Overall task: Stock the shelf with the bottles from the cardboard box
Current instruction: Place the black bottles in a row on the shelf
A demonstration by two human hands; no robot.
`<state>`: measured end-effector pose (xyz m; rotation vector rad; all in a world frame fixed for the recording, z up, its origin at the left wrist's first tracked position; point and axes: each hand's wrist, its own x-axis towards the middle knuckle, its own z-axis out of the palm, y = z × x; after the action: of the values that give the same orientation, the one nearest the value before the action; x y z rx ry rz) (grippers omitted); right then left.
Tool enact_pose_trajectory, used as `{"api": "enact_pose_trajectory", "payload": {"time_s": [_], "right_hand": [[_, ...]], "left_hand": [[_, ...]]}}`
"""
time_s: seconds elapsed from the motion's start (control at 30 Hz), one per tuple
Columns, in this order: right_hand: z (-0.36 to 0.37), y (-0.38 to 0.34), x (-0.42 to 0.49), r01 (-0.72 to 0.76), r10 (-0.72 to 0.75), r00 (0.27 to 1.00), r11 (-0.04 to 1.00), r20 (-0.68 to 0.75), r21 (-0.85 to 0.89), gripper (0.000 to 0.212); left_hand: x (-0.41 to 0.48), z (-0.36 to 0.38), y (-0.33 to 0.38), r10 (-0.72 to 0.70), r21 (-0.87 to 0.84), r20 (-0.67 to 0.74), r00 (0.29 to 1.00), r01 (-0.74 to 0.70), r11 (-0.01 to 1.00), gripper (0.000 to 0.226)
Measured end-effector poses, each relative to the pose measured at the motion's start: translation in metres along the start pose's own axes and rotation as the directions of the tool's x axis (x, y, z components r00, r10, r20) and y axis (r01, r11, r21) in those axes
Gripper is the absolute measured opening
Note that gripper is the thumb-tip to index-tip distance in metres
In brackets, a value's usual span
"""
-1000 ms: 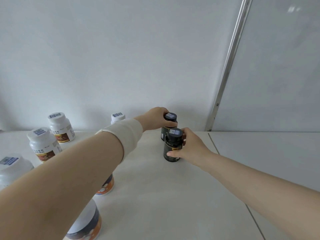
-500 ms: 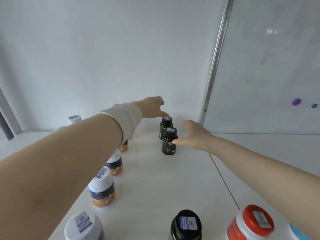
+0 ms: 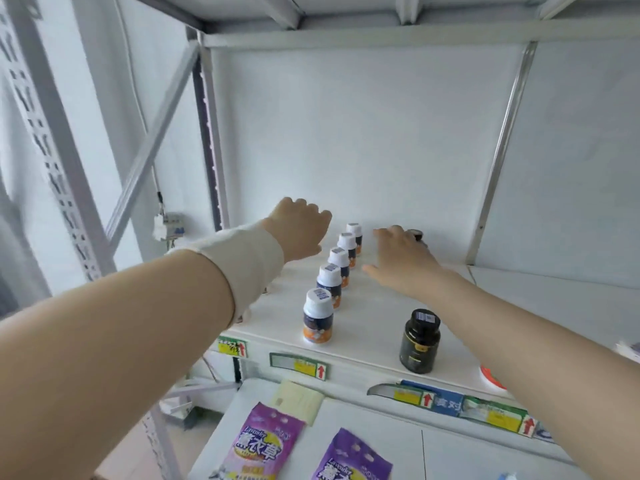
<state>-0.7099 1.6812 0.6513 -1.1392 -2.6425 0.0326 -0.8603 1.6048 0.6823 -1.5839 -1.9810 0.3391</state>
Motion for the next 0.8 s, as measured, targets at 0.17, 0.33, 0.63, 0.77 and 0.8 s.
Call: {"api": "enact_pose_trajectory", "payload": {"time_s": [0.17, 0.33, 0.63, 0.77, 0.8], "right_hand": [[0.011, -0.099, -0.022, 0.152, -0.151, 0.988, 0.988, 0.033, -0.024, 0.051], [0.043, -0.224, -0.036, 0.365, -0.357, 0.928, 0.928, 0.110, -0.066, 0.058], [0.165, -0.471, -0.047, 0.592, -0.560, 0.757, 0.806, 0.336, 0.007, 0.059], [0.231, -0.545, -0.048, 0.667, -0.608, 0.664, 0.745, 0.436, 0.024, 0.059], [0.248, -0.559, -0.046, 0.679, -0.614, 0.644, 0.733, 0.457, 0.029, 0.060]], "left_hand": [[-0.089, 0.010, -0.058, -0.077, 0.101, 0.067, 0.995, 0.070, 0.992, 0.046], [-0.185, 0.053, -0.125, -0.167, 0.129, 0.198, 0.966, 0.143, 0.981, 0.047], [-0.400, 0.204, -0.266, -0.370, 0.091, 0.461, 0.806, 0.372, 0.924, 0.035], [-0.461, 0.274, -0.299, -0.423, 0.049, 0.577, 0.699, 0.487, 0.872, 0.040], [-0.472, 0.292, -0.304, -0.422, 0.039, 0.604, 0.676, 0.504, 0.863, 0.041]]}}
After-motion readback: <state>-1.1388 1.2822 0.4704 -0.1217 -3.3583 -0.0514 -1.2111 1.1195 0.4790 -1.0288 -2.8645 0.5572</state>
